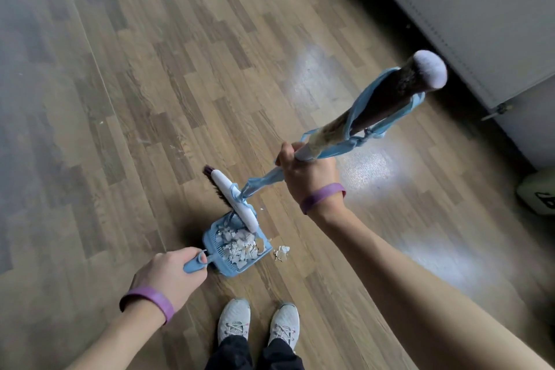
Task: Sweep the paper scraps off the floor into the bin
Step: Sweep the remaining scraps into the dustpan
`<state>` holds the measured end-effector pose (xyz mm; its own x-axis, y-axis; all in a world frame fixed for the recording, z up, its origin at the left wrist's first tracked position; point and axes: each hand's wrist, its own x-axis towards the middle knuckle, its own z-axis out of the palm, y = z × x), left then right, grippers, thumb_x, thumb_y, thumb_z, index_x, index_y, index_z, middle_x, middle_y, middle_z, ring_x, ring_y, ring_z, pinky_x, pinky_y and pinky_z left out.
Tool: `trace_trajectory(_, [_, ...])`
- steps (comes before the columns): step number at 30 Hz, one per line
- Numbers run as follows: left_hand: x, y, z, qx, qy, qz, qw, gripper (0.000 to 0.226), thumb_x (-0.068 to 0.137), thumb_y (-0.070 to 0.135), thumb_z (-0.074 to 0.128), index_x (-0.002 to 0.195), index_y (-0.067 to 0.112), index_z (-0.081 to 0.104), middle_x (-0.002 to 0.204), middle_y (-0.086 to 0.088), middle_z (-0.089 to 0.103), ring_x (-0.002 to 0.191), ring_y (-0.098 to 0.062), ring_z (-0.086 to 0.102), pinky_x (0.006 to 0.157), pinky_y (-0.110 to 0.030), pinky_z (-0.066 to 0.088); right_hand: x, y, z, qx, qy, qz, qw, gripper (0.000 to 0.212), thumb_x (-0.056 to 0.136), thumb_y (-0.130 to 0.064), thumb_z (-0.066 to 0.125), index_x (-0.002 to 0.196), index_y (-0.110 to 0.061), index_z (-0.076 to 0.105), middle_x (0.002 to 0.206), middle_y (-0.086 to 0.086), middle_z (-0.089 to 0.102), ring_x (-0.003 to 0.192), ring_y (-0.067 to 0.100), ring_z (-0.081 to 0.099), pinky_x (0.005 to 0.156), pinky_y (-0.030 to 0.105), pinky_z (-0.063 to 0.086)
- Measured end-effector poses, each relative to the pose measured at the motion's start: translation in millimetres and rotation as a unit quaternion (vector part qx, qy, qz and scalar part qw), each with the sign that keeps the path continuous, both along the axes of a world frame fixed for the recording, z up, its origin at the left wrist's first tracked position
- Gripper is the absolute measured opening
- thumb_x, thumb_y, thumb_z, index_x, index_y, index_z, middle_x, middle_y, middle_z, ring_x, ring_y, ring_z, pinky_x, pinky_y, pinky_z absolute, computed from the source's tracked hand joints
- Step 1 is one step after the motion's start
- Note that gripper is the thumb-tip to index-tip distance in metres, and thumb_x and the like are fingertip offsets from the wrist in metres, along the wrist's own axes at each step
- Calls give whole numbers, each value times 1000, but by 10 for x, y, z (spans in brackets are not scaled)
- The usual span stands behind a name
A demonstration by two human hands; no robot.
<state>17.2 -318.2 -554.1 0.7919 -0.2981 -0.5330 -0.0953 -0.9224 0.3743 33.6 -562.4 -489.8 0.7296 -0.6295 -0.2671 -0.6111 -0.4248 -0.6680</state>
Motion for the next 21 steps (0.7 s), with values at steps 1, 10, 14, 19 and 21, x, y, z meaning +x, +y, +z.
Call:
trace_trajectory(1, [-5,-20,16,5,-3,-15,1000,13,82,43,56,78,31,61,66,4,62,68,-21,59,59,-25,47,-12,-12,21,-3,1,2,1000,57,68,-60,27,74,-13,60,73,8,66,73,32,62,72,40,54])
trace_trajectory(10, [3,-237,148,24,5,-101,995,15,82,47,53,75,35,59,66,5,62,68,-17,59,58,-24,45,-385,-251,155,-73,75,61,993,27,94,-38,42,78,-20,55,97,15,67,91,38,59,69,34,43])
trace_trajectory(14, [-20,-296,103,35,19,-126,991,20,81,49,54,62,45,53,63,5,58,72,-17,62,59,-24,46,-632,-324,-61,-95,142,79,982,22,96,-42,39,92,-25,52,86,9,59,89,37,60,64,30,33])
trace_trajectory(19, [-67,-300,-10,43,3,-146,988,15,79,51,55,64,49,51,67,3,57,83,-22,65,69,-26,50,-860,-166,-228,-47,175,69,981,16,92,-33,39,87,-22,50,93,7,65,96,33,63,72,29,41])
trace_trajectory(21, [-51,-297,-22,47,1,-152,987,16,78,51,55,63,50,49,70,3,61,83,-22,65,69,-26,50,-888,-53,-167,-25,161,78,984,29,93,-37,36,98,-21,59,106,7,67,101,30,61,72,27,37])
